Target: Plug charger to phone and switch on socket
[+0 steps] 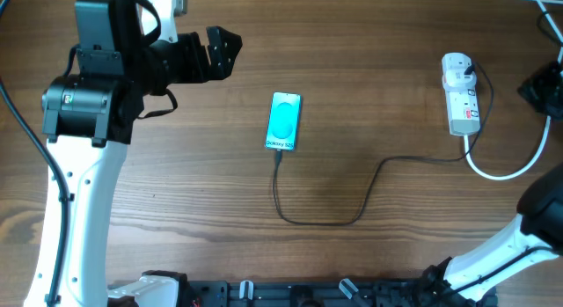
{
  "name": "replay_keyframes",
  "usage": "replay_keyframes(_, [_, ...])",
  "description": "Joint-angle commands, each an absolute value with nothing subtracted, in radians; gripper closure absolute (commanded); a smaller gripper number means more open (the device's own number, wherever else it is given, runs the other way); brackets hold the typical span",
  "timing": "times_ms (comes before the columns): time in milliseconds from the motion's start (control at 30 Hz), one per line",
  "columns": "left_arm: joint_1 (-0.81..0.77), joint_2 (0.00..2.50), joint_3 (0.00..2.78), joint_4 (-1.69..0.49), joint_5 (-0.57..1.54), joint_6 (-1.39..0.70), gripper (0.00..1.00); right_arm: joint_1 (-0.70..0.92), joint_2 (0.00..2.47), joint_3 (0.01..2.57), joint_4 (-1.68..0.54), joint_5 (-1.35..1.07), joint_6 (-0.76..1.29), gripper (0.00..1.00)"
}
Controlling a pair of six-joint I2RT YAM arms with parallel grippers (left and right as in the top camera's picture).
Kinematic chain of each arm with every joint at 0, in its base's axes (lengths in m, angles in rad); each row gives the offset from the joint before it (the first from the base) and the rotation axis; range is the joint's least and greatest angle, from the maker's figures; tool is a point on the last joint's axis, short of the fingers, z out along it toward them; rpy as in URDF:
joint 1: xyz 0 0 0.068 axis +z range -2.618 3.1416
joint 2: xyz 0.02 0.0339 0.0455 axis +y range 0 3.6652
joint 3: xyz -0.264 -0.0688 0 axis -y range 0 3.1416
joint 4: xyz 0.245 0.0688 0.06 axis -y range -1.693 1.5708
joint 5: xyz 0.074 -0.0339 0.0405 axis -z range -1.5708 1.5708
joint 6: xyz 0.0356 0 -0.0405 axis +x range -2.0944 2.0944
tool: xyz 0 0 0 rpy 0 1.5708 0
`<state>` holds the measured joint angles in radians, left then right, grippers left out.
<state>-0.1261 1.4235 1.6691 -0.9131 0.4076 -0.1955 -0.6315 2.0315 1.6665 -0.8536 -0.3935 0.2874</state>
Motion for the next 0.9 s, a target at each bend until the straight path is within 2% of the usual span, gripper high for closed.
replay_keyframes(0, [-0.120, 1.424, 1.673, -0.911, 0.395, -0.187, 0.00, -0.604, 2.102, 1.673, -0.817, -0.451, 0.293, 0.96])
replay_keyframes(367, [-0.120, 1.424, 1.673, -0.911, 0.395, -0.187, 0.00, -0.537, 2.155, 1.594, -0.661, -0.442, 0.475, 0.96])
replay_keyframes(867, [-0.120, 1.424, 1.673, -0.911, 0.395, -0.187, 0.00, -0.512, 2.155, 1.477, -0.532, -0.447, 0.373, 0.96])
